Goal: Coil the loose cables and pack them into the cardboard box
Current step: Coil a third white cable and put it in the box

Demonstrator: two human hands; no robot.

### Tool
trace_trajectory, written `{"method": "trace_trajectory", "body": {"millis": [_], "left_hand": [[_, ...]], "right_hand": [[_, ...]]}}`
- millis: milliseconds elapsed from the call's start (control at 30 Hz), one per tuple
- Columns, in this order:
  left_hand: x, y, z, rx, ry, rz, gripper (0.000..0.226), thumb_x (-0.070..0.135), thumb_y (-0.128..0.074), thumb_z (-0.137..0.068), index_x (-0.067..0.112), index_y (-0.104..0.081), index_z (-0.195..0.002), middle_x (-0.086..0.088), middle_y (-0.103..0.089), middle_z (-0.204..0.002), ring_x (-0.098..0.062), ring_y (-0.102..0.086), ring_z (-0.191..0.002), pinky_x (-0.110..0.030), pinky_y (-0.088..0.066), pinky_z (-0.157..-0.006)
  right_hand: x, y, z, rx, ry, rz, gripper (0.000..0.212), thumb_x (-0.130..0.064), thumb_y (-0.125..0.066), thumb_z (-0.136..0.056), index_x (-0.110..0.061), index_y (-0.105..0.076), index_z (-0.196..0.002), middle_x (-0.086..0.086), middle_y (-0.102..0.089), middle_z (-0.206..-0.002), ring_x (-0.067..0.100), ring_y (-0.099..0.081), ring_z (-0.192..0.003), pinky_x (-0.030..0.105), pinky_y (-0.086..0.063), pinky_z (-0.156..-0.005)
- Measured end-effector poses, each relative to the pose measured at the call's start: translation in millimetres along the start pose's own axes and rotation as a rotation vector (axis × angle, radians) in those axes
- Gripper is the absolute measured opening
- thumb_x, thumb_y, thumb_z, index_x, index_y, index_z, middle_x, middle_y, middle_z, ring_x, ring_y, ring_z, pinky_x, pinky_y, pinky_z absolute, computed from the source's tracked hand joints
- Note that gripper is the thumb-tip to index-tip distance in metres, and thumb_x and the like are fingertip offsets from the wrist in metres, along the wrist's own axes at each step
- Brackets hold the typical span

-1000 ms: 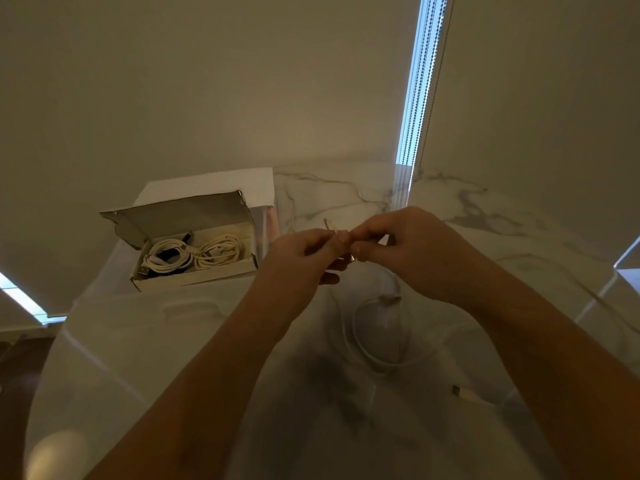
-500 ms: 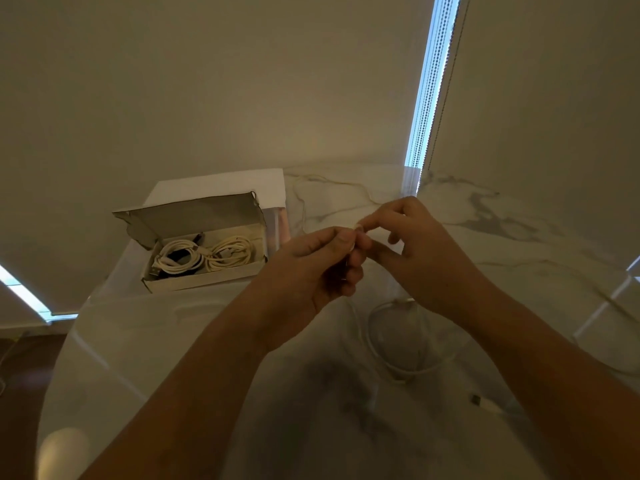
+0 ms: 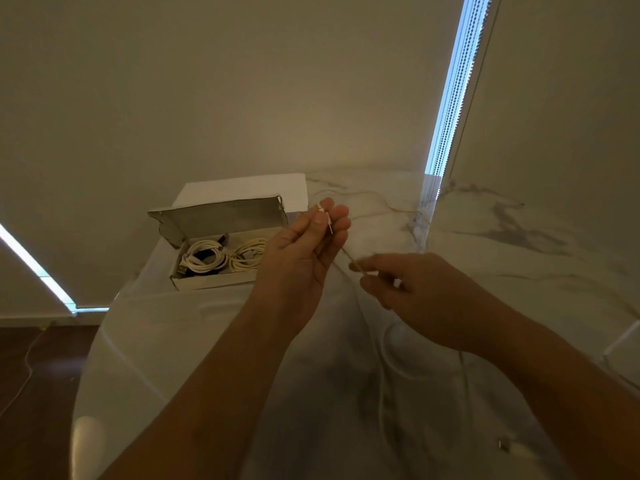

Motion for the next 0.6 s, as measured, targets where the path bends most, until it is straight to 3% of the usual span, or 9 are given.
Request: {"method": "trace_trajectory", "body": {"millis": [67, 167, 300, 400, 500, 600], "left_hand": [[4, 5, -3, 0.040, -0.054, -0.022, 0.031, 0.008, -0.049, -0.102, 0.001, -0.059, -0.131, -0.009, -0.074, -0.110, -0.014, -0.073, -0.098, -0.021, -0.057, -0.084], [5, 8, -4, 0.057, -0.106, -0.154, 0.034, 0.008, -0.049, -0.102, 0.000, -0.056, -0.135, -0.009, -0.074, -0.109, -0.016, -0.072, -0.101, -0.021, -0.056, -0.085], [3, 1, 0, -0.003, -0.214, -0.504, 0.034, 0.007, -0.047, -0.103, 0.004, -0.055, -0.136, -0.009, -0.073, -0.109, -0.012, -0.072, -0.098, -0.018, -0.055, -0.082], [0, -7, 5, -0.094, -0.321, -0.786, 0.032, 0.010, -0.047, -0.104, 0.015, -0.056, -0.134, -0.001, -0.073, -0.104, -0.005, -0.071, -0.094, -0.015, -0.053, -0.081], [-6, -13, 11, -0.165, -0.375, -1.012, 0.032, 0.017, -0.047, -0.105, 0.019, -0.057, -0.135, 0.007, -0.072, -0.097, 0.002, -0.068, -0.091, -0.009, -0.050, -0.082], [-12, -19, 17, -0.216, -0.342, -1.077, 0.031, 0.018, -0.044, -0.105, 0.018, -0.059, -0.133, 0.010, -0.068, -0.094, 0.001, -0.065, -0.089, -0.008, -0.048, -0.079]], "right_hand": [[-8, 0, 4, -0.062, 0.054, 0.084, 0.034, -0.041, -0.050, -0.099, -0.035, -0.061, -0.131, -0.017, -0.066, -0.093, -0.004, -0.056, -0.071, 0.004, -0.036, -0.065], [-16, 5, 8, -0.018, 0.098, 0.092, 0.027, -0.042, -0.053, -0.097, -0.035, -0.067, -0.120, -0.020, -0.061, -0.077, -0.003, -0.057, -0.068, 0.006, -0.036, -0.062], [-18, 23, 10, 0.147, 0.125, 0.114, 0.015, -0.040, -0.058, -0.094, -0.031, -0.070, -0.095, -0.022, -0.058, -0.067, -0.007, -0.057, -0.067, 0.006, -0.039, -0.061], [-15, 38, 12, 0.315, 0.146, 0.109, 0.012, -0.040, -0.062, -0.092, -0.033, -0.070, -0.088, -0.021, -0.048, -0.057, -0.004, -0.053, -0.065, 0.009, -0.030, -0.054], [-10, 46, 11, 0.400, 0.147, 0.091, 0.007, -0.040, -0.065, -0.090, -0.036, -0.070, -0.089, -0.023, -0.051, -0.064, -0.007, -0.053, -0.070, 0.005, -0.034, -0.058], [-2, 50, 9, 0.417, 0.143, 0.084, 0.018, -0.049, -0.059, -0.088, -0.036, -0.071, -0.093, -0.022, -0.056, -0.072, -0.005, -0.054, -0.072, 0.005, -0.033, -0.059]]}}
Point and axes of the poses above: each hand's wrist, its own z-axis away from the middle knuckle, its own y-axis out of the back of the hand, x = y × z, the point moved 3 cm from there along -z, towards the middle knuckle
